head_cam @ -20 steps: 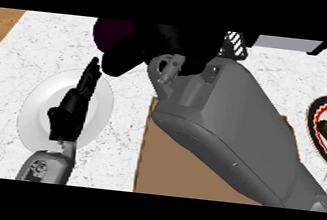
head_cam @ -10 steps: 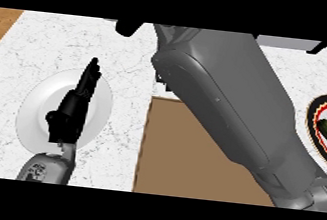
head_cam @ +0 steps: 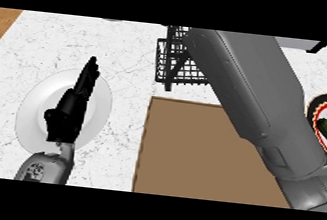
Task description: Pick the eggplant from the tray and place it in the tiered basket
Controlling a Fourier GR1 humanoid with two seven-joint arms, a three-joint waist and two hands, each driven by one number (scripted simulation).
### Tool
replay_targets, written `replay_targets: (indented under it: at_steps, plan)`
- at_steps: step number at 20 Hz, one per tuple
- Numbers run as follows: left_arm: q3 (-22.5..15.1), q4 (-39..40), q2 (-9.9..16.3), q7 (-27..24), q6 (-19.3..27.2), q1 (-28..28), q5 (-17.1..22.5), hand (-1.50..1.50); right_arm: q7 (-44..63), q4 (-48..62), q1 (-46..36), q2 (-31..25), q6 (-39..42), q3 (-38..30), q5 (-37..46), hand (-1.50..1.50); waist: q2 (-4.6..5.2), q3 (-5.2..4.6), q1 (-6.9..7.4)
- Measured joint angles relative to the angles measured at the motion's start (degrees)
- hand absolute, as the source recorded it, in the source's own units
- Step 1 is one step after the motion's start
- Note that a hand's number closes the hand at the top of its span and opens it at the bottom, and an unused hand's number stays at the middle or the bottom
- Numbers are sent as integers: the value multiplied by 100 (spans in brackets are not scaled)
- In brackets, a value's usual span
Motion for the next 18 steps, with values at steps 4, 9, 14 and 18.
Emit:
replay_targets:
  at_steps: [4,9,14,18]
  plan:
    - [48,43,5,-75,-34,12,48,0,68,87,209,-8,-515,-508,-127,-150,3,2,-13]
    - [-18,-3,-46,-123,-16,99,1,0,1,167,411,139,-1199,-976,-305,-150,-15,1,-9]
    - [96,28,31,-81,-89,41,74,0,-185,-15,584,158,-2060,-1394,-466,-150,-7,4,-26]
    - [25,-52,-30,-45,-26,131,6,0,22,-490,695,82,-2512,-1613,-404,-150,-31,4,-79]
